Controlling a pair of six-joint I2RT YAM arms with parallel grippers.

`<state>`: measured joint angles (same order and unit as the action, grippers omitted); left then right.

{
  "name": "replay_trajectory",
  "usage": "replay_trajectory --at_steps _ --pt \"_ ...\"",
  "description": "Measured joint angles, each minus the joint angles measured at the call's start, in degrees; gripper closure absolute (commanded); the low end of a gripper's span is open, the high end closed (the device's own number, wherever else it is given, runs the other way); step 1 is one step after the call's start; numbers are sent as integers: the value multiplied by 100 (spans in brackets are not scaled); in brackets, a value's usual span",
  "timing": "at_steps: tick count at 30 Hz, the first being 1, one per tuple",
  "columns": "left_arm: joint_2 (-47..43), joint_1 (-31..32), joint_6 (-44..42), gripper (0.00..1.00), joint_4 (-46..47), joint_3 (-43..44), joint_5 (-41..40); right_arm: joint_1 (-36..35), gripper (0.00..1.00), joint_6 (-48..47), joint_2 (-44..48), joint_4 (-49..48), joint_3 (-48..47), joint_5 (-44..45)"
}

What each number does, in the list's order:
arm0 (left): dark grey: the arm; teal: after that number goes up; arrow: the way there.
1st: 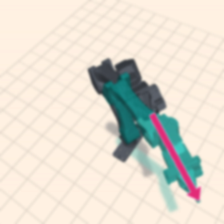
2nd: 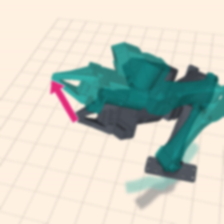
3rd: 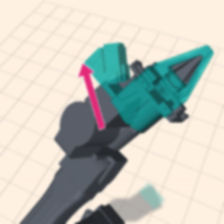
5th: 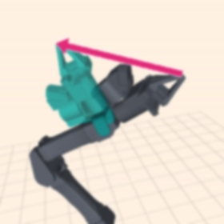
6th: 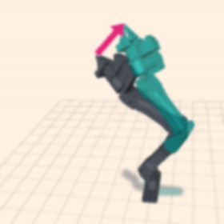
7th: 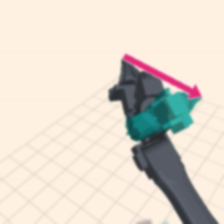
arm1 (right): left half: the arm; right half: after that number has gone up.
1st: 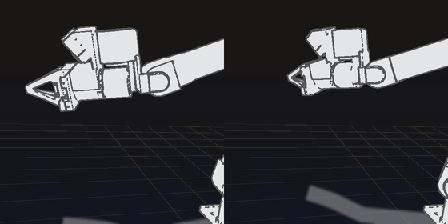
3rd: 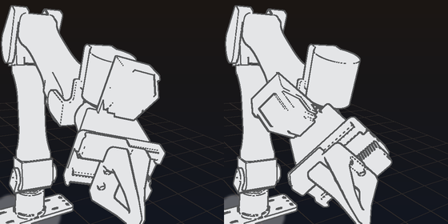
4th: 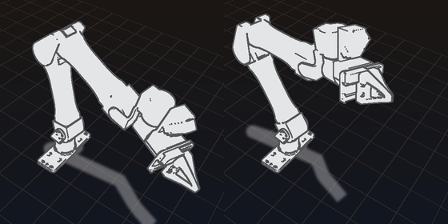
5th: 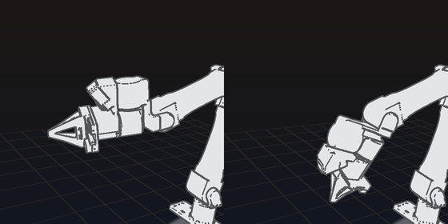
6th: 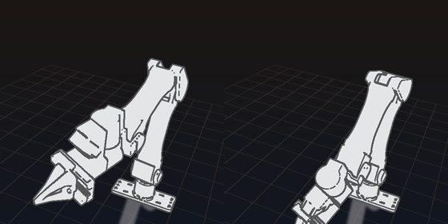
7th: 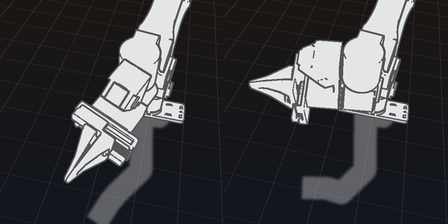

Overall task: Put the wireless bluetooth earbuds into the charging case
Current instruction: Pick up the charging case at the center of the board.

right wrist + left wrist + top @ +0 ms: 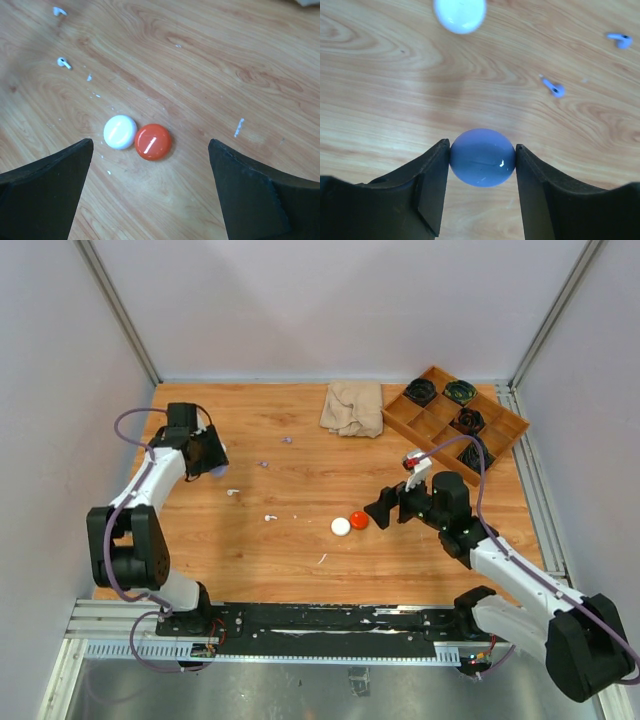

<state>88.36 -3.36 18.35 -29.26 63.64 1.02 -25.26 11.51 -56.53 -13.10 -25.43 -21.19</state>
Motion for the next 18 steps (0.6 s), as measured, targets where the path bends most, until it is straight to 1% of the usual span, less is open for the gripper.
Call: replay_trajectory --at_steps 6,10,14,18 --pt "-1001 621 490 57 411 -706 107 -348 1 -63 317 -382 66 -125" --pt "-1722 1187 997 57 874 -1150 114 -693 3 -109 354 -691 92 -144" --pt "-2186 1919 1449 57 1351 -1499 33 -1121 9 -146 352 -1036 94 -109" --pt "-2441 2511 1766 57 1696 -1703 -140 -1443 16 -186 304 -1408 94 -17"
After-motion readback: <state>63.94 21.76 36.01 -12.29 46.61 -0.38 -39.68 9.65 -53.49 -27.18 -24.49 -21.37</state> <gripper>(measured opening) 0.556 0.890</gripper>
